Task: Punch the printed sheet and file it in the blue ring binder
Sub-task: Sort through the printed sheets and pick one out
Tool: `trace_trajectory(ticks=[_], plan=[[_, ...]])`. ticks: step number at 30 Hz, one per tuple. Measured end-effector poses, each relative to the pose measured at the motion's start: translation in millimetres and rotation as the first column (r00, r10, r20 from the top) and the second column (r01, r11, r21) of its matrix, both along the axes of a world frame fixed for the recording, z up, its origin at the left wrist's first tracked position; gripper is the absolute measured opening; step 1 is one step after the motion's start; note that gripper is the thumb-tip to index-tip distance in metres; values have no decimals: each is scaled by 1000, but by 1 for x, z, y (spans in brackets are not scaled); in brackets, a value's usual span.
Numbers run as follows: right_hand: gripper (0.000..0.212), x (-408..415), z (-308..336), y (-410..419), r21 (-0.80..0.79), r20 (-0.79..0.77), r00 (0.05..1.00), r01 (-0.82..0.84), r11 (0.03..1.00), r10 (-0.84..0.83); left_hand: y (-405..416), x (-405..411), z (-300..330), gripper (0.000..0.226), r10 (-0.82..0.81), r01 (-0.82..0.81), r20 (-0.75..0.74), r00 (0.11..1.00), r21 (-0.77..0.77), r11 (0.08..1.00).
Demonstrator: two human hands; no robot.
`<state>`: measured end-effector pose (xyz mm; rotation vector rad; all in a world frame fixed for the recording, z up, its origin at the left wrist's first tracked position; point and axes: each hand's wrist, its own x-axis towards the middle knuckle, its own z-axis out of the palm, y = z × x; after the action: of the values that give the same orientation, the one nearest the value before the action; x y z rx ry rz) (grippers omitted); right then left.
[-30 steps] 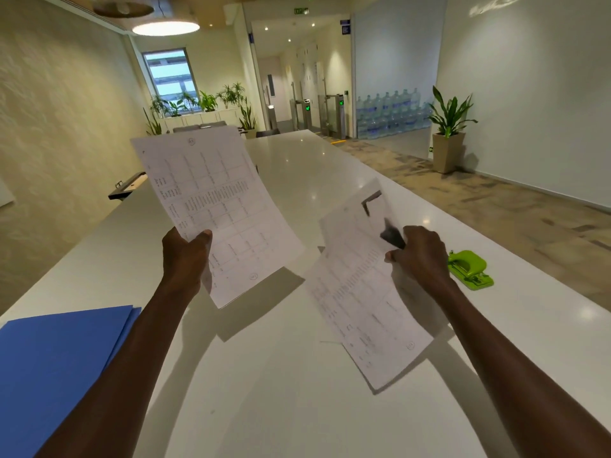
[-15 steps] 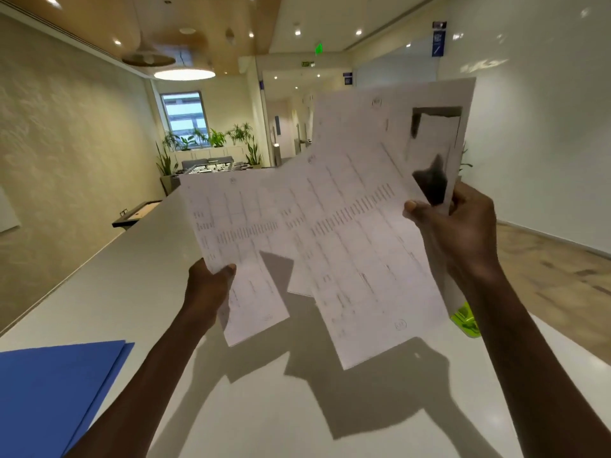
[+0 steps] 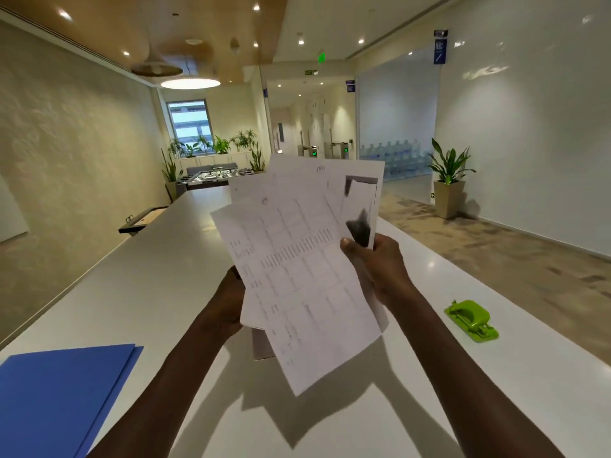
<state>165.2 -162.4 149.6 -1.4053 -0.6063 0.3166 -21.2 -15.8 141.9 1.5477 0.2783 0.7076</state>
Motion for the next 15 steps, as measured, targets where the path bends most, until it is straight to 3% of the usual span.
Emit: trace_trajectory(ticks=[3, 5, 8, 11, 13, 15], plan=[[48, -1, -10, 8, -57, 134, 983, 131, 990, -123, 0, 3, -3, 12, 79, -79, -14, 997, -47, 996], [58, -3, -11, 10, -38, 192, 959, 218, 975, -207, -1, 6, -1, 34, 82, -79, 29, 996, -102, 992], [42, -6, -7, 7, 54, 262, 923, 279, 959, -283, -5, 9, 5, 64, 79, -73, 74, 994, -85, 994], [35, -8, -7, 5, 111, 256, 906, 318, 942, -336, -8, 10, 5, 83, 63, -70, 76, 995, 95, 993], [34, -9, -7, 6, 136, 221, 909, 329, 935, -352, -12, 10, 8, 84, 51, -72, 113, 992, 189, 979], [32, -8, -7, 5, 145, 185, 908, 354, 924, -377, -11, 12, 3, 66, 38, -68, 157, 987, 191, 979]])
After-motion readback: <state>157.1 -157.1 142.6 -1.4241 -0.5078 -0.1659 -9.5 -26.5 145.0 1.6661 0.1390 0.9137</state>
